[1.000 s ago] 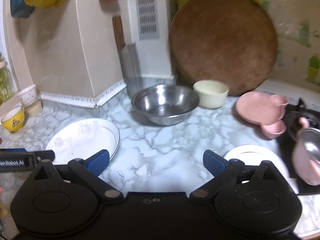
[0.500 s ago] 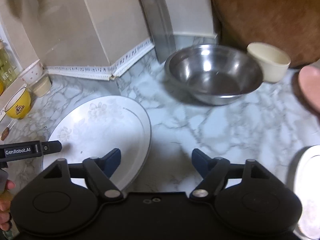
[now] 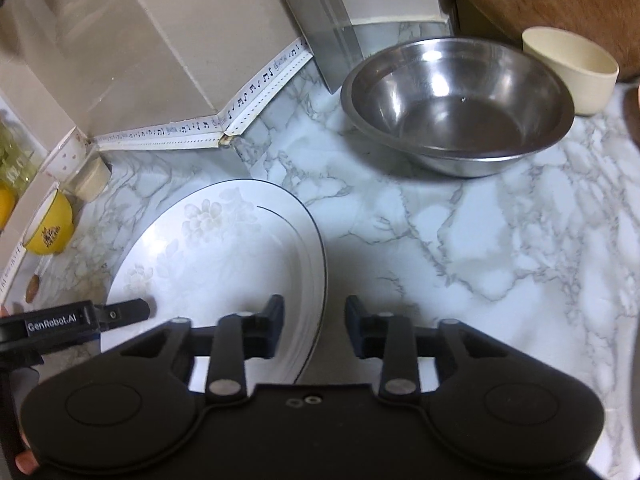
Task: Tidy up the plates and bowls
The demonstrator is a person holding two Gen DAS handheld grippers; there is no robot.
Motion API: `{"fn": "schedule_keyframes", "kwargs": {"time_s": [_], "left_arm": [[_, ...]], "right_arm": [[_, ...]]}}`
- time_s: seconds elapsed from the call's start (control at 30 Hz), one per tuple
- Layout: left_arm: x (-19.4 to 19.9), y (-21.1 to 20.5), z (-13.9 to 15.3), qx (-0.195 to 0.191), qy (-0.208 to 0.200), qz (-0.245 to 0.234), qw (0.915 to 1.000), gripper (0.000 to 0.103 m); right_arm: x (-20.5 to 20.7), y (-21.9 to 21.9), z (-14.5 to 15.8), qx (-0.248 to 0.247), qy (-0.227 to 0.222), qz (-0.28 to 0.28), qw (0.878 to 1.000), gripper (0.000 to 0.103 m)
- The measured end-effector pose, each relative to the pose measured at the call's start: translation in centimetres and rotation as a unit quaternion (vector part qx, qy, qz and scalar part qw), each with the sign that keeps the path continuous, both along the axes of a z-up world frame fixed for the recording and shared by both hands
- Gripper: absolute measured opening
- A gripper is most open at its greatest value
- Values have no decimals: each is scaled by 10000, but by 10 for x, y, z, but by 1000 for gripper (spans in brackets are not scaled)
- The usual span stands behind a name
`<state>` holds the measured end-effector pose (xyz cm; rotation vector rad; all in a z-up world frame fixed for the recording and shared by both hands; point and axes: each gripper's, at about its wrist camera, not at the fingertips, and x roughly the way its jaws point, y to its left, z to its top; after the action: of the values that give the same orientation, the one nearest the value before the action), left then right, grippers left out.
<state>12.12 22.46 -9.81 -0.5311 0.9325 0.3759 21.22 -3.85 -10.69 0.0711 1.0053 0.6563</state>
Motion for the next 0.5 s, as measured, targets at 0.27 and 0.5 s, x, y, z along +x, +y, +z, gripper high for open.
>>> {"fn": "schedule_keyframes", "kwargs": {"time_s": [0.27, 0.5], "left_arm": [[-4, -7, 5, 45, -44, -108, 9999, 22], [-6, -16, 9, 99, -62, -154, 9998, 22]], "right_arm": [[-4, 5, -1, -163, -115, 14, 9998, 12], [-9, 1, -1, -222, -264, 56, 9994, 12]]}}
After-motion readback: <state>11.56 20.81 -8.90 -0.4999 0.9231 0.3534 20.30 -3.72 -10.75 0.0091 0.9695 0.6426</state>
